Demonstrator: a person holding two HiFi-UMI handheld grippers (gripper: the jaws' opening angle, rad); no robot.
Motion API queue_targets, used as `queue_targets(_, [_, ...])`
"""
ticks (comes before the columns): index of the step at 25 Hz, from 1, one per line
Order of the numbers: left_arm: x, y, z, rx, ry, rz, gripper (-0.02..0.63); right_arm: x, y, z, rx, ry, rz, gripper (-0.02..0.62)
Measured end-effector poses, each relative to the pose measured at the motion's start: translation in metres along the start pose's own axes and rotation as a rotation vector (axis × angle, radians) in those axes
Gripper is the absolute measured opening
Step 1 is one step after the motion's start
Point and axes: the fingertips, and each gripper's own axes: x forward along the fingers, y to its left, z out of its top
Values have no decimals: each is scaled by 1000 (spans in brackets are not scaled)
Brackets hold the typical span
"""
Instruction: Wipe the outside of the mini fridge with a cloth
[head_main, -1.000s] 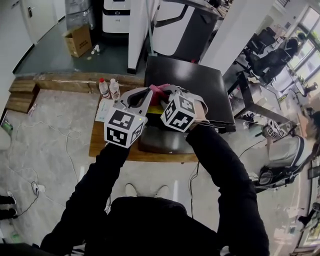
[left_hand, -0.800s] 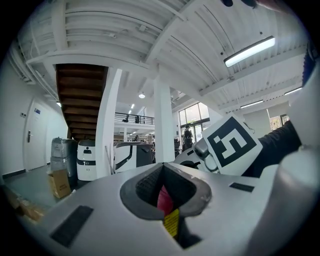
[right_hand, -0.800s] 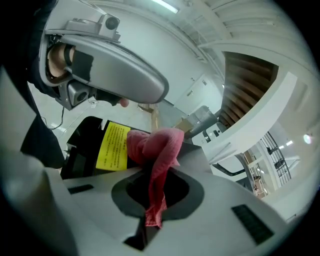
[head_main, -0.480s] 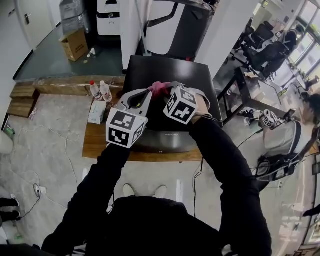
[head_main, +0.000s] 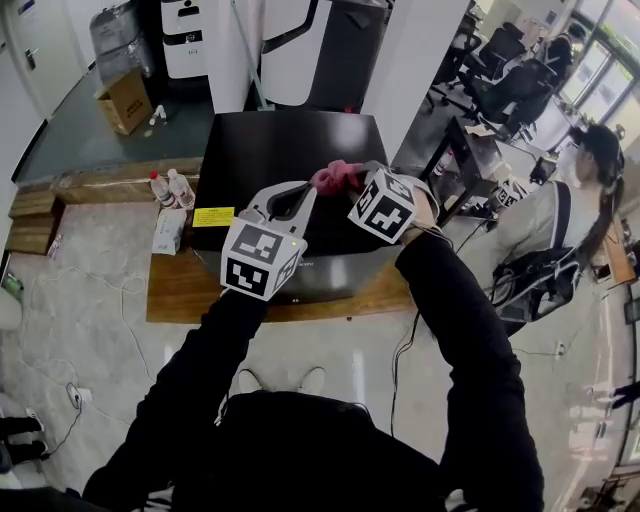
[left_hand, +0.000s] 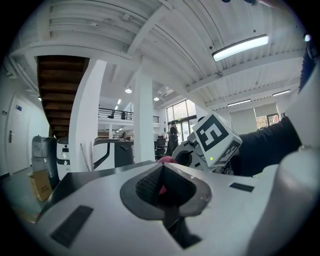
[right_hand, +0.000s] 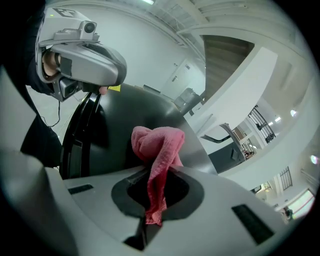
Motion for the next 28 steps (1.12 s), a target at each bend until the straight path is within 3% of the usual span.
queue_targets(9, [48, -56, 6, 22, 8, -39, 6, -37, -31, -101, 51, 85, -54, 14])
queue_targets(12, [59, -63, 10, 29, 9, -31, 6, -58, -48, -111, 106, -12, -91, 14])
queue_targets(15, [54, -56, 16, 23, 0, -8, 6, -93, -58, -85, 190, -198, -132, 14])
queue_targets(18, [33, -40, 30, 0, -42, 10, 6, -121, -55, -46, 204, -325, -155, 14])
queue_targets(23, [-26, 5, 55, 5, -128, 42, 6, -147, -27, 37, 233, -499, -171, 14])
queue_targets(28, [-88, 64, 54, 19, -166, 61, 6, -137, -4, 122, 311, -636, -172, 15])
